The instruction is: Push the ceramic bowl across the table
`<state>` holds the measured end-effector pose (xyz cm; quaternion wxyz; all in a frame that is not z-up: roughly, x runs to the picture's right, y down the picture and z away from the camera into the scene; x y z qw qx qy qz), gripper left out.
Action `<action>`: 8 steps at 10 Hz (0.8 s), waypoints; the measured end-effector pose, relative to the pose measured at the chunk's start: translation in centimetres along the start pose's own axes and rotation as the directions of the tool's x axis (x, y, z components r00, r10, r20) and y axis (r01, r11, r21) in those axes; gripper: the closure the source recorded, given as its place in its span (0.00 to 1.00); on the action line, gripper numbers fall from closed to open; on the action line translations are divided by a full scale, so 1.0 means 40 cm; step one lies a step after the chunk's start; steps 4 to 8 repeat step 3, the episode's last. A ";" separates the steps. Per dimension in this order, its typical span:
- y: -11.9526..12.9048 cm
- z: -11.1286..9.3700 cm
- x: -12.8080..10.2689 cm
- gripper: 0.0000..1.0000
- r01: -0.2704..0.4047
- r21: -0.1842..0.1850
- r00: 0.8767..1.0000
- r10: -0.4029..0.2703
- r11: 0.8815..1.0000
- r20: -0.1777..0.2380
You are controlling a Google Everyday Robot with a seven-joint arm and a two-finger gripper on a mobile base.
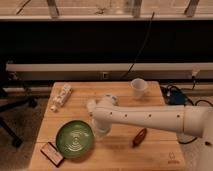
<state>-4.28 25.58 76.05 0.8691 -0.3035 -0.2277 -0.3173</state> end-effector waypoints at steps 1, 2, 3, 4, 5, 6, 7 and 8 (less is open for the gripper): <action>-0.002 -0.003 -0.004 1.00 0.005 0.012 1.000 -0.005 1.000 0.006; -0.005 -0.001 -0.005 1.00 0.009 0.004 1.000 -0.009 1.000 0.000; -0.007 0.001 -0.005 1.00 0.014 -0.011 1.000 -0.014 1.000 -0.011; -0.007 0.001 -0.005 1.00 0.014 -0.011 1.000 -0.014 1.000 -0.011; -0.007 0.001 -0.005 1.00 0.014 -0.011 1.000 -0.014 1.000 -0.011; -0.007 0.001 -0.005 1.00 0.014 -0.011 1.000 -0.014 1.000 -0.011; -0.007 0.001 -0.005 1.00 0.014 -0.011 1.000 -0.014 1.000 -0.011; -0.007 0.001 -0.005 1.00 0.014 -0.011 1.000 -0.014 1.000 -0.011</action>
